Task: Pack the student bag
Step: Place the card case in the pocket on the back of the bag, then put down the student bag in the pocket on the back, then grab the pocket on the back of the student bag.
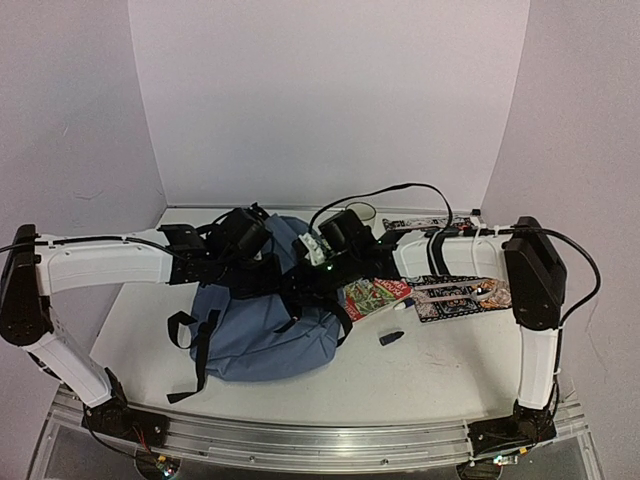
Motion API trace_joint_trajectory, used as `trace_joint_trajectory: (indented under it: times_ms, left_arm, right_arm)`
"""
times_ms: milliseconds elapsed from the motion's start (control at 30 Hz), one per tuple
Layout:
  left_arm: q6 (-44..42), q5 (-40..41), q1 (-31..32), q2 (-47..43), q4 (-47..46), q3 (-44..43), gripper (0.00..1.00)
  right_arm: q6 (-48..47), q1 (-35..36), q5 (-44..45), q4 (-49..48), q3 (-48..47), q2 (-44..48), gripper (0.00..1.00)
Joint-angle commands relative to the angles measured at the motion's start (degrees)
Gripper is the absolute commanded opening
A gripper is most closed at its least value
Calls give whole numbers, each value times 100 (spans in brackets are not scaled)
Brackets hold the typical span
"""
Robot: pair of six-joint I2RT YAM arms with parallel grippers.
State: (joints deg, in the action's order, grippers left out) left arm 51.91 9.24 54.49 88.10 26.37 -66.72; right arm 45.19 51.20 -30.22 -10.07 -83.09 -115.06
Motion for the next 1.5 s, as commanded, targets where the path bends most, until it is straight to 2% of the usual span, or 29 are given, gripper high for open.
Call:
trace_joint_trajectory:
  times_ms: [0,233,500,633,833,1000,1067,1167,1333,1467]
  left_arm:
    - [-32,59,123,-346,-843,12,0]
    - [-191,89,123,-94,-771,173,0]
    - [-338,-185,123,124,-775,76,1]
    - [-447,-275,123,357,-774,-135,16]
    - [-668,-467,123,371,-766,-184,35]
    - [-998,-709,128,-61,-730,301,51]
    - [-1001,-846,139,-270,-721,557,54]
    - [-977,-1028,205,-480,-704,863,53]
    - [-931,-1176,573,-541,-683,1167,42]
    - [-1013,-1233,863,-474,-673,1201,42]
  right_arm:
    - [-752,5,270,180,-38,715,37]
    - [-1604,4,580,522,430,1418,56]
    - [-2329,18,867,608,1286,2183,69]
    - [-2706,83,823,393,1749,2398,80]
    - [-3099,115,1032,308,2048,2634,81]
    - [-3372,206,1058,216,2318,2740,80]
    - [-3467,289,1182,216,2379,2750,79]
    - [-3446,316,1279,216,2471,2676,78]
    - [-3358,351,1355,139,2553,2622,75]
    - [-3287,373,1371,95,2607,2518,74]
